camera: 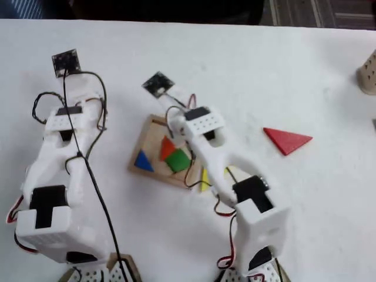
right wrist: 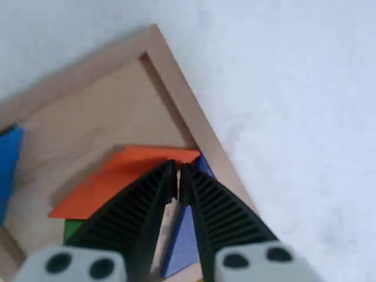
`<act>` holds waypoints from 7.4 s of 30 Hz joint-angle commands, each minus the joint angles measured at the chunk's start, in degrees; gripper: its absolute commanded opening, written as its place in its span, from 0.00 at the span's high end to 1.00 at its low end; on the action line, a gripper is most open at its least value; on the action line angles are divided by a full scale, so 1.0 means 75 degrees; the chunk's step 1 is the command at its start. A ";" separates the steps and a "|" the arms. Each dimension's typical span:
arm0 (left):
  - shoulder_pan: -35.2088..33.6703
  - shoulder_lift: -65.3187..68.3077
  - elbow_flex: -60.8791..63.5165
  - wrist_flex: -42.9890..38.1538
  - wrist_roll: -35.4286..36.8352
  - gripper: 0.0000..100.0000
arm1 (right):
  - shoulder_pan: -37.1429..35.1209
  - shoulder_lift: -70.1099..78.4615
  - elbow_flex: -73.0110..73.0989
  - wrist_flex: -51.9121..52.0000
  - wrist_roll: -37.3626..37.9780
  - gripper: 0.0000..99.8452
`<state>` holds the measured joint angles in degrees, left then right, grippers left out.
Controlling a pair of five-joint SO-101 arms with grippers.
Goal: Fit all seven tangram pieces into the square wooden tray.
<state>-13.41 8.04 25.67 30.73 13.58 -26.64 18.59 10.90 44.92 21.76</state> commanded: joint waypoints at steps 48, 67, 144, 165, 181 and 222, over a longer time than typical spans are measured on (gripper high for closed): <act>-0.0006 -0.0076 -0.0352 -0.0164 0.0000 0.98 | -0.1260 -0.0862 0.0188 0.1307 0.0070 0.98; -0.0006 -0.0076 -0.0352 -0.0164 0.0000 0.98 | -0.1635 0.0275 -0.1102 0.0627 0.0000 0.98; 0.0006 -0.0064 -0.0352 -0.0176 0.0000 0.98 | -0.0393 -0.1201 -0.0551 0.0944 -0.0434 0.98; 0.0006 -0.0064 -0.0340 -0.0152 0.0000 0.98 | -0.0873 -0.0029 -0.0094 -0.0498 -0.0434 0.98; 0.0006 -0.0064 -0.0340 -0.0152 0.0000 0.98 | -0.0182 -0.0580 -0.0399 0.0369 -0.0363 0.98; 0.0006 -0.0064 -0.0352 -0.0152 0.0000 0.98 | 0.0147 -0.0979 0.1043 0.1049 -0.0434 0.98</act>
<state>-13.41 8.04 25.67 30.73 13.58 -24.26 10.42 21.10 53.27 18.95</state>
